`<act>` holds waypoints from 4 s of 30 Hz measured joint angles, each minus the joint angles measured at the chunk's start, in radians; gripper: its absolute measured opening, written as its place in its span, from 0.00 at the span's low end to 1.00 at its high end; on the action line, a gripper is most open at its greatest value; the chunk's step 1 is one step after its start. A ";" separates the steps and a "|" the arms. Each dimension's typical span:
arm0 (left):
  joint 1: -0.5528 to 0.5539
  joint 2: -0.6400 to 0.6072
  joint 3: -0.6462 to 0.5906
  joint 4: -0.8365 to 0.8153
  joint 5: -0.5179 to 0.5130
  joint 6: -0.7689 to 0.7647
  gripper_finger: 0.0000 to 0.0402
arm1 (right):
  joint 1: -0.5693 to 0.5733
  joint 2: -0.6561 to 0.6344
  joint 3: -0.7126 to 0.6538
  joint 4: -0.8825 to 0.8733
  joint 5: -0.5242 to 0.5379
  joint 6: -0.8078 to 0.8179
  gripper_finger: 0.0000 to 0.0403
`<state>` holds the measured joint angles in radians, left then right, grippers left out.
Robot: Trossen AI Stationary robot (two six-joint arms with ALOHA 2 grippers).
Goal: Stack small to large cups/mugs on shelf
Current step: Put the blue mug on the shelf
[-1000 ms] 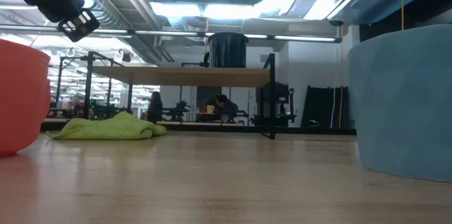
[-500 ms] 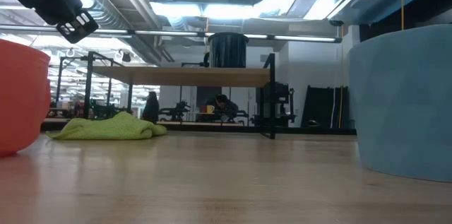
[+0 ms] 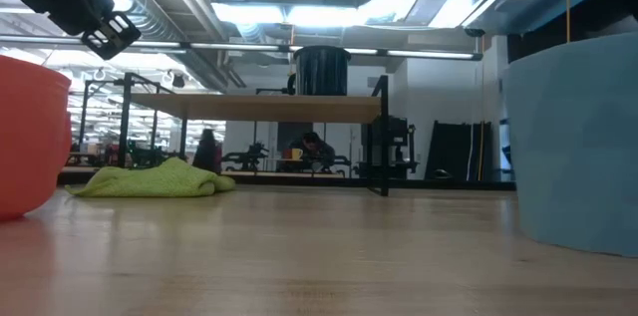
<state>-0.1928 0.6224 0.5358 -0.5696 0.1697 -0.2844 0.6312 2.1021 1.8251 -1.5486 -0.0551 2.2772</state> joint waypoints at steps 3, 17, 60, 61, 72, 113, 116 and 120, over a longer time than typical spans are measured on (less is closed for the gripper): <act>0.000 0.000 0.000 -0.009 0.000 0.000 0.03 | 0.000 0.000 -0.013 0.036 0.000 0.000 0.40; 0.000 0.000 0.000 -0.045 0.000 0.002 0.03 | -0.014 0.000 -0.015 0.064 0.077 -0.007 0.40; 0.000 0.000 0.000 -0.052 -0.049 -0.001 0.03 | -0.013 0.068 -0.016 0.012 0.090 -0.011 0.18; 0.000 0.000 0.000 -0.052 -0.049 -0.001 0.03 | -0.013 0.068 -0.016 0.011 0.091 -0.011 0.16; 0.000 0.000 0.000 -0.052 -0.049 -0.002 0.03 | -0.013 0.067 -0.013 0.011 0.100 -0.013 0.14; 0.000 0.000 0.000 -0.088 -0.174 -0.056 0.03 | -0.427 0.015 0.184 0.368 0.442 -0.908 0.08; 0.001 0.008 0.000 -0.099 -0.216 -0.063 0.03 | -0.467 0.015 0.249 0.365 0.453 -1.028 0.07; 0.001 0.016 0.000 -0.079 -0.221 -0.098 0.03 | -0.523 0.015 0.342 0.391 0.460 -1.168 0.08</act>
<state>-0.1921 0.6387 0.5362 -0.6488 -0.0517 -0.3820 0.1082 2.1170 2.1672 -1.1576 0.4045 1.1089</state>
